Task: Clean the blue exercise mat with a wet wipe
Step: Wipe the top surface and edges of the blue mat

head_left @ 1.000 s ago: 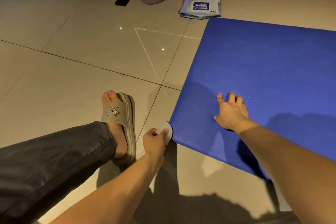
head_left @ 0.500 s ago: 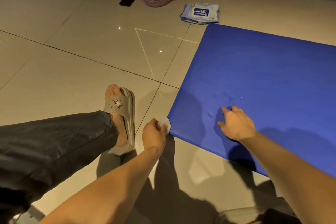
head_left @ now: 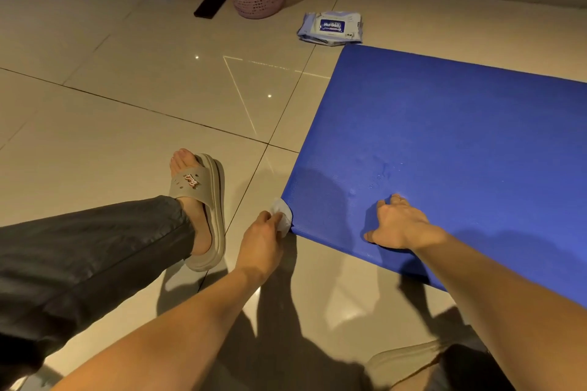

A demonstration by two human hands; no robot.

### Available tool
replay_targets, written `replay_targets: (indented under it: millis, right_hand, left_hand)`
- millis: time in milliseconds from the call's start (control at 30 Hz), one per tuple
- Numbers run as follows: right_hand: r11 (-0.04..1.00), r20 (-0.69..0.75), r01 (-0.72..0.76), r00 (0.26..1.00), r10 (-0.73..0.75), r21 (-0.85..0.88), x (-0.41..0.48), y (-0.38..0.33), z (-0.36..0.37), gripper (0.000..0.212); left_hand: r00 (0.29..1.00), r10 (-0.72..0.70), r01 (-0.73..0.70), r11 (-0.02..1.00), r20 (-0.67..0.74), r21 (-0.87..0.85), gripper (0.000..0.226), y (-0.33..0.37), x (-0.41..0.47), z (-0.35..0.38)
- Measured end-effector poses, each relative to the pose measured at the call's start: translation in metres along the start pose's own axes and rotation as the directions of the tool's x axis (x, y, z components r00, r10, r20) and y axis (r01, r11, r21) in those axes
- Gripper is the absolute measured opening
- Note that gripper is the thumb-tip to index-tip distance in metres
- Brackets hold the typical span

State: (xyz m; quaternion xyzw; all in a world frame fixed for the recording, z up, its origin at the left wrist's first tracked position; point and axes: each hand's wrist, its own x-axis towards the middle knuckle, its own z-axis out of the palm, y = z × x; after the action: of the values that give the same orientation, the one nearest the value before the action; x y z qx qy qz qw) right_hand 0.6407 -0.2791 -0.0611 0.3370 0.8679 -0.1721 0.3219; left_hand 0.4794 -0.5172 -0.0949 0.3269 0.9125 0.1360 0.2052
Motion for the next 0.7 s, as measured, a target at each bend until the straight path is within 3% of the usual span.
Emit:
replay_targets:
  millis: [133, 233, 333, 500, 600, 700]
  right_hand:
    - [0.998, -0.021, -0.006, 1.0, 0.005, -0.067, 0.002, -0.002, 0.004, 0.093]
    - [0.996, -0.036, -0.006, 0.999, 0.003, -0.086, 0.002, -0.002, 0.007, 0.099]
    - [0.995, -0.038, -0.003, 0.999, -0.001, -0.101, 0.001, -0.001, 0.008, 0.101]
    - [0.991, -0.042, 0.002, 0.999, -0.008, -0.131, 0.001, -0.002, 0.009, 0.099]
    - [0.989, -0.04, 0.0, 0.999, -0.006, -0.151, 0.002, -0.002, 0.011, 0.1]
    - [0.989, -0.04, 0.001, 0.999, -0.007, -0.151, 0.003, -0.002, 0.013, 0.101]
  left_hand:
    - [0.998, -0.007, 0.007, 1.0, -0.066, 0.002, 0.014, -0.007, 0.014, -0.005]
    - [0.984, 0.007, 0.001, 0.999, -0.176, 0.047, 0.01, -0.01, 0.016, -0.002]
    - [0.986, 0.053, -0.035, 0.993, -0.159, 0.111, 0.011, -0.006, 0.012, 0.003]
    - [0.991, -0.106, 0.078, 0.952, -0.08, -0.297, 0.019, 0.025, -0.01, 0.016]
    - [0.994, -0.099, 0.074, 0.916, -0.043, -0.395, 0.013, 0.057, -0.021, 0.034]
    - [1.0, -0.017, 0.022, 0.932, 0.015, -0.363, 0.005, 0.074, -0.026, 0.053]
